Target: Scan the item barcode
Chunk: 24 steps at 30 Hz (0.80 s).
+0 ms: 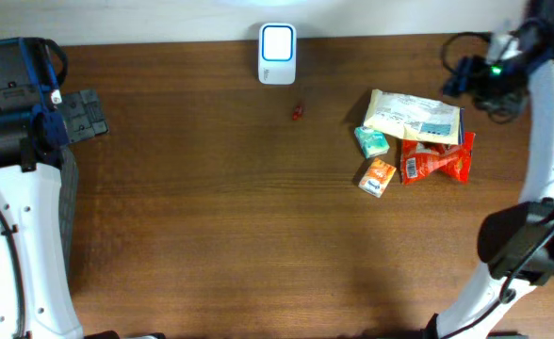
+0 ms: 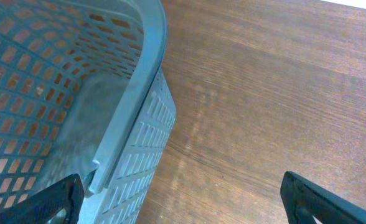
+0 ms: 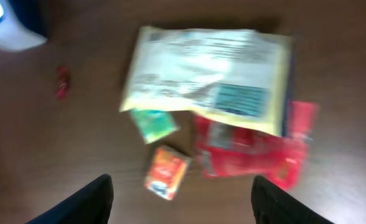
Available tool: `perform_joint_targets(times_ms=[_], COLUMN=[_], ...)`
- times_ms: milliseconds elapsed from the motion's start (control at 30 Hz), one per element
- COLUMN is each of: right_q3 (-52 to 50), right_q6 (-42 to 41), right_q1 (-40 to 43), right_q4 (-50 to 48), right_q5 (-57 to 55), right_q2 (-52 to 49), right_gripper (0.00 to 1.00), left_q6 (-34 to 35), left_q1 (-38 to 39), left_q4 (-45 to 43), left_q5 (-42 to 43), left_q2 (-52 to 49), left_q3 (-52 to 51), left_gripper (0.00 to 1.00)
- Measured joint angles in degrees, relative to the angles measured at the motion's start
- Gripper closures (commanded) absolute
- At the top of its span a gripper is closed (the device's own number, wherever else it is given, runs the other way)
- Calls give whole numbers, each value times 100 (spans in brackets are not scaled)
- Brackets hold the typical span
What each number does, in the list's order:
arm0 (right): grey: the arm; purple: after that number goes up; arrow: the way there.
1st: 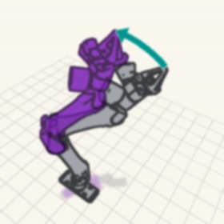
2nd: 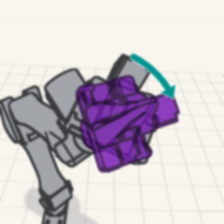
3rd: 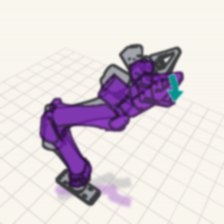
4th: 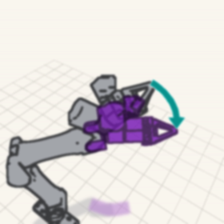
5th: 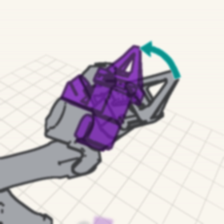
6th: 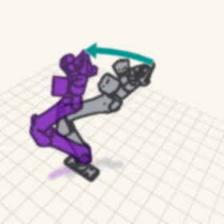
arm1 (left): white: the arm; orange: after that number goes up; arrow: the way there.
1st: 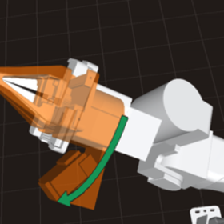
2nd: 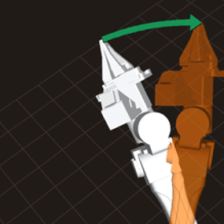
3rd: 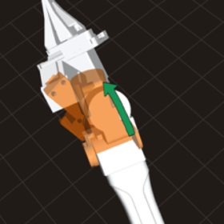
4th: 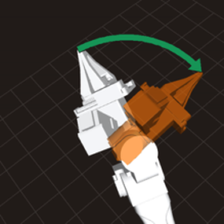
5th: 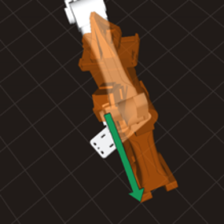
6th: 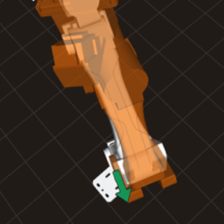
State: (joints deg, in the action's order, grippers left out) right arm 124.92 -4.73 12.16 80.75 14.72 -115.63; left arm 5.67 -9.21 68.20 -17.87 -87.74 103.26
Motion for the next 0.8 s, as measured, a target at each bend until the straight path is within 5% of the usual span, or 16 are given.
perform_joint_targets(times_ms=[267,467,667,800], right_q3=[-11,-39,-356,-1934], right_q6=[2,81,192,197], right_q1=[-1856,-1976,-2142,-2155], right_q4=[-192,612,579,-94], right_q5=[-28,-201,-601,-713], right_q2=[0,625,2922,4426], right_gripper=[34,41,33,20], left_q6=[0,0,0,0], left_q1=[0,0,0,0], left_q4=[0,-2,0,7], left_q5=[0,-2,0,-2], left_q2=[0,0,0,0], left_q3=[0,0,0,0], left_gripper=[1,1,1,1])
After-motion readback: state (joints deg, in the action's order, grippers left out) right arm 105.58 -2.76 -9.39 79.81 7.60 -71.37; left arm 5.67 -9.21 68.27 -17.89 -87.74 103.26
